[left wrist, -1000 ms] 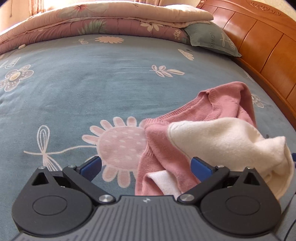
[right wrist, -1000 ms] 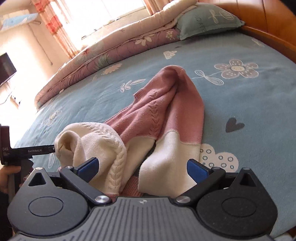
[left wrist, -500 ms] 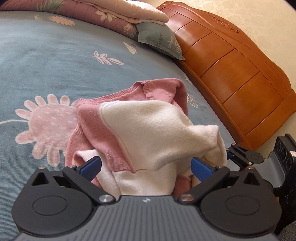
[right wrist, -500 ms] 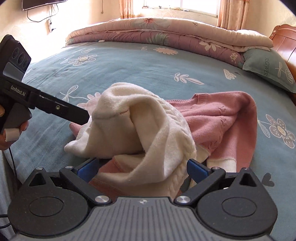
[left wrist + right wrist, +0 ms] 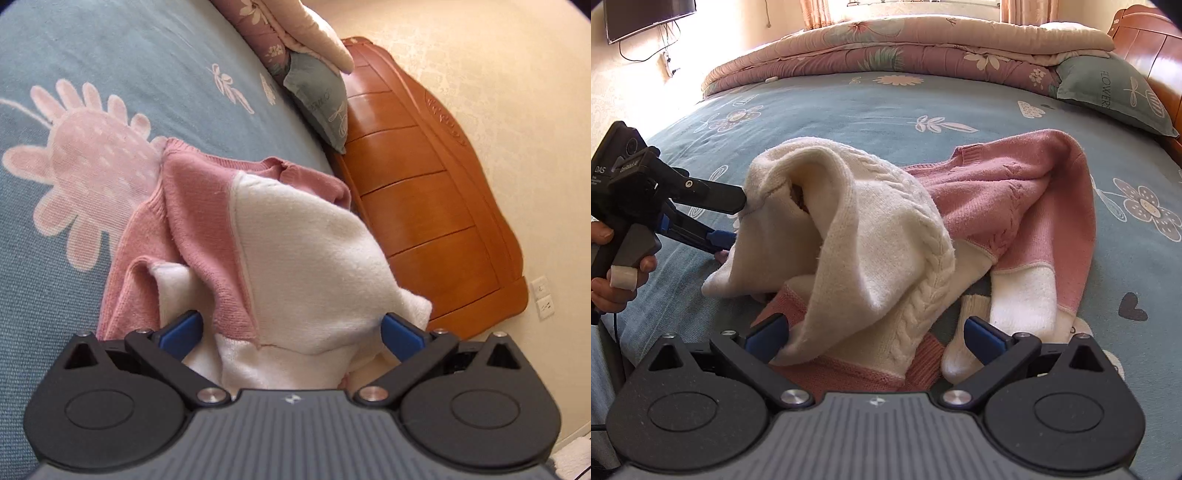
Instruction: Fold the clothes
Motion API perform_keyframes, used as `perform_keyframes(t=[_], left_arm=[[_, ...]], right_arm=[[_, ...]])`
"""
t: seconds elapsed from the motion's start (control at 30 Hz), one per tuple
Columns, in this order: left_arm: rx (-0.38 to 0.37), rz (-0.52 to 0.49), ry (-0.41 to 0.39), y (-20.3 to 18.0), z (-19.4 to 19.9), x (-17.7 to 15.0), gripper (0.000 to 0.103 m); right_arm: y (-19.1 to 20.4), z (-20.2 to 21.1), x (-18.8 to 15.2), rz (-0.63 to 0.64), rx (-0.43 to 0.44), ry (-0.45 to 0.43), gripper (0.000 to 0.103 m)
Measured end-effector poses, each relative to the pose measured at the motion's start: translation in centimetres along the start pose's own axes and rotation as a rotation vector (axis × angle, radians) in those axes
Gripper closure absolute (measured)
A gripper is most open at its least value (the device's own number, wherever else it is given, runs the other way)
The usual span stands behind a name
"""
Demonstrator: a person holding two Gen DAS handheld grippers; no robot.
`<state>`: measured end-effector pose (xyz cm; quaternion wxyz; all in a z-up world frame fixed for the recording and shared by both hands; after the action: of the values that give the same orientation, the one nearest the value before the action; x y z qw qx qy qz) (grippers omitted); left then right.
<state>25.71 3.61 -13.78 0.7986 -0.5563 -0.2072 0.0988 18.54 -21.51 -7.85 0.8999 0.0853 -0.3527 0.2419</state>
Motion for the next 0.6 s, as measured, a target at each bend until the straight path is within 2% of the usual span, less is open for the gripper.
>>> perform_keyframes(t=[0.03, 0.17, 0.27, 0.37, 0.5, 0.6], left_arm=[[-0.024, 0.023, -0.011, 0.2, 0.2, 0.2, 0.001], [-0.019, 0.059, -0.008, 0.4, -0.2, 0.9, 0.001], [0.031, 0.039, 0.017, -0.1, -1.2, 1.4, 0.001], [0.031, 0.064, 0.014, -0.1, -1.2, 1.6, 0.001], [0.031, 0.082, -0.001, 0.0, -1.1, 1.7, 0.001], [0.036, 0.091, -0.007, 0.0, -1.2, 1.8, 0.001]], right_arm=[[0.0, 0.3, 0.1, 0.012, -0.006, -0.009, 0.0], [0.3, 2.5, 1.7, 0.089, -0.037, -0.081, 0.0], [1.1, 3.1, 3.8, 0.21, -0.111, -0.117, 0.0], [2.1, 2.0, 5.9, 0.286, -0.135, -0.129, 0.0], [-0.7, -0.1, 6.0, 0.221, -0.208, -0.074, 0.0], [-5.0, -0.9, 3.8, 0.048, -0.182, -0.038, 0.0]])
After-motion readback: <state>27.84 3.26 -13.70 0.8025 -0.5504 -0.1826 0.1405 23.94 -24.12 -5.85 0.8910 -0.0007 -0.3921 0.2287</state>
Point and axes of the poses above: each gripper's, at about its wrist camera, not at the fingertips, and z roughly against the way its jaws point, y to its left, x to its top, the point moved 6 cm from there along -z, roughly the way its jaws point, and after that the axes turned 8 degrees about z, right-handed, at the moved point
